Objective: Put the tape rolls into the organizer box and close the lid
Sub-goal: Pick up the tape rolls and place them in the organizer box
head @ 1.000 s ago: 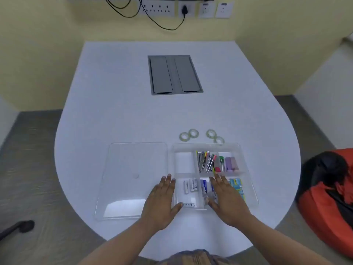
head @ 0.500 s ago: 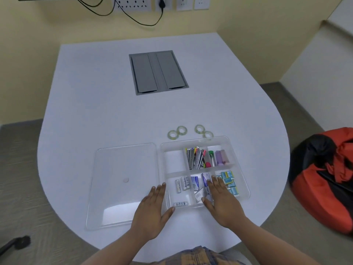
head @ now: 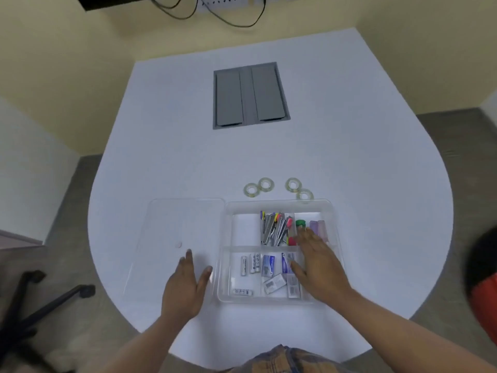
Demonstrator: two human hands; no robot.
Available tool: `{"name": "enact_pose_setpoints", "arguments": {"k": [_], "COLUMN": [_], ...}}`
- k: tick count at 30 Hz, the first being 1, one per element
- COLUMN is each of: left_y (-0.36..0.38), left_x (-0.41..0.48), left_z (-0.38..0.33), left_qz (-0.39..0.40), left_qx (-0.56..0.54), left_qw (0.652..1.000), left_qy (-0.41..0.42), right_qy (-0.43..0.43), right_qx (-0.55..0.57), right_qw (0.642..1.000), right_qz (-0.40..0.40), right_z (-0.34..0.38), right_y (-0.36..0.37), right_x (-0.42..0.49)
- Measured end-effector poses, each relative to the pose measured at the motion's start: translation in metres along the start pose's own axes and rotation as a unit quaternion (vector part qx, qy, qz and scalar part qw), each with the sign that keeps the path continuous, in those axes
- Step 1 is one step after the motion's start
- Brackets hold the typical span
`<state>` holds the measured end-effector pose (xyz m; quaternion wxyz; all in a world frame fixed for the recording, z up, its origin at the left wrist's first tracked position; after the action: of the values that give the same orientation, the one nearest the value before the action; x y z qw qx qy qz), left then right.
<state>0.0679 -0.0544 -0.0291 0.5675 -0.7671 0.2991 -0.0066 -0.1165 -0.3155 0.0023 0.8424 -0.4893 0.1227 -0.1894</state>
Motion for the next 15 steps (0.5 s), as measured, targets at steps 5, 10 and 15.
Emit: {"name": "enact_pose_setpoints", "arguments": {"k": [5,10,15], "left_y": [-0.014,-0.016,-0.009], "left_x": [0.028,0.068,0.095], "left_z": [-0.017,-0.027,-0.032], "left_qz": [-0.045,-0.031,0.0], "left_qx": [0.014,0.055,0.088], "left_qw": [0.999,0.997,0.994], "left_qy": [0.009,0.054,0.068], "right_qy": [0.021,0.063,0.138], "right_qx": [0.024,0.027,0.01], "right_qw": [0.999,0.998,0.99], "right_qz": [-0.013,-0.015,-0.001], "right_z": [-0.026,-0.044,-0.066], "right_y": [-0.027,-0.044,-0.053], "right_x": [0.039,0.076,0.109]}}
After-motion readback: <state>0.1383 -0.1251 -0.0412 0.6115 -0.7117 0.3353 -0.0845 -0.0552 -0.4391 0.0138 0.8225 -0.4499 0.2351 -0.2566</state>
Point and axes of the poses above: each hand's wrist, its own x-axis towards the middle knuckle, its own y-axis out of the palm, z = x × y, the point moved 10 cm from there along x, towards the middle knuckle, and after that the axes turned 2 degrees about -y, right-handed, at the moved point
